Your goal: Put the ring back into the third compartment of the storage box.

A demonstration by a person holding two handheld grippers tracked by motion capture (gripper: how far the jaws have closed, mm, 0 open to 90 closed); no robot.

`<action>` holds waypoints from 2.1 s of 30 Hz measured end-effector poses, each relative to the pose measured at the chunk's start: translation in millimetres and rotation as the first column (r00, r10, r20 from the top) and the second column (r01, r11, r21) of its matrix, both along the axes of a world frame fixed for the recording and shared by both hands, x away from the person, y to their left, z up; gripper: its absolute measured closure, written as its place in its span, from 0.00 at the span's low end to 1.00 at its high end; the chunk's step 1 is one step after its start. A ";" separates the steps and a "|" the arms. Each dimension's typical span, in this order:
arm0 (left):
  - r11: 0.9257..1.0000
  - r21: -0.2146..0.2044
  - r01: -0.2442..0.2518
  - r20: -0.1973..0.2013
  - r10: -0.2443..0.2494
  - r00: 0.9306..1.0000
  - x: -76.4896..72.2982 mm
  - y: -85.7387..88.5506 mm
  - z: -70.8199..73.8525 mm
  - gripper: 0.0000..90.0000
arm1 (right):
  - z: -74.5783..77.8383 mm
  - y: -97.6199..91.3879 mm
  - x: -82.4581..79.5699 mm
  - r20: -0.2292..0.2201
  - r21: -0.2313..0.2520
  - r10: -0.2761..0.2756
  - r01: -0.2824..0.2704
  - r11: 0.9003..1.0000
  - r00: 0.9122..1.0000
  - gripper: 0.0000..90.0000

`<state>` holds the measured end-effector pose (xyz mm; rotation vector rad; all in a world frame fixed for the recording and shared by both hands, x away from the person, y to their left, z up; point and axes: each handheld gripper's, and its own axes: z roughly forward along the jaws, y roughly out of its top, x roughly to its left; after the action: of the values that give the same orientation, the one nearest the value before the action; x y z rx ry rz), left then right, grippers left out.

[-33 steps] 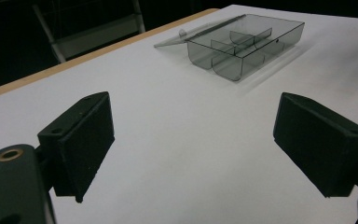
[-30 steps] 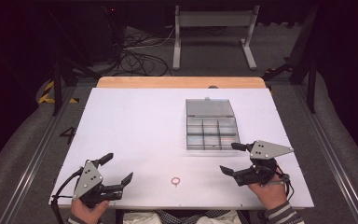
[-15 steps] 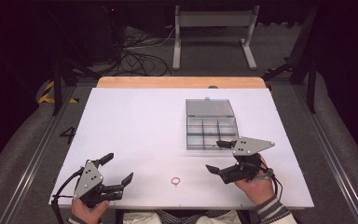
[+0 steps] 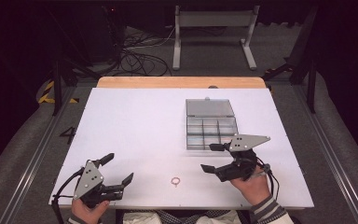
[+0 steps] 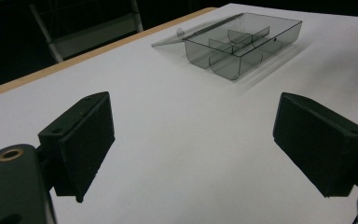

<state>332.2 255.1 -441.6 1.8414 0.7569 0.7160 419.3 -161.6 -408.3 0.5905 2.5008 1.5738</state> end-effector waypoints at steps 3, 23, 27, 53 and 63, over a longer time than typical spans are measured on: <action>1.000 0.002 -0.001 0.002 0.001 1.000 0.1 -0.1 0.0 0.15 | 0.1 4.4 -0.5 -0.005 -0.018 0.007 -0.007 1.000 1.000 0.30; 1.000 0.000 0.002 0.002 -0.002 1.000 0.2 -0.2 0.0 0.15 | -14.9 50.3 -0.6 0.036 -0.182 0.045 -0.038 0.983 0.998 0.47; 1.000 0.000 0.003 0.001 -0.003 1.000 0.2 -0.3 -0.1 0.15 | -21.1 59.6 -0.4 0.016 -0.212 0.062 -0.057 0.976 0.998 0.51; 1.000 0.001 0.005 -0.013 -0.005 1.000 0.0 -0.9 -0.7 0.15 | -55.8 99.2 5.1 -0.026 -0.327 0.121 -0.123 0.937 0.992 0.66; 1.000 0.006 0.006 -0.013 -0.006 1.000 0.2 -1.1 -0.9 0.15 | -63.2 107.1 5.6 -0.045 -0.352 0.140 -0.147 0.924 0.989 0.70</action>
<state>332.4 254.0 -442.5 1.8549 0.7582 0.7043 425.0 -54.5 -471.5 0.3784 2.8016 1.1094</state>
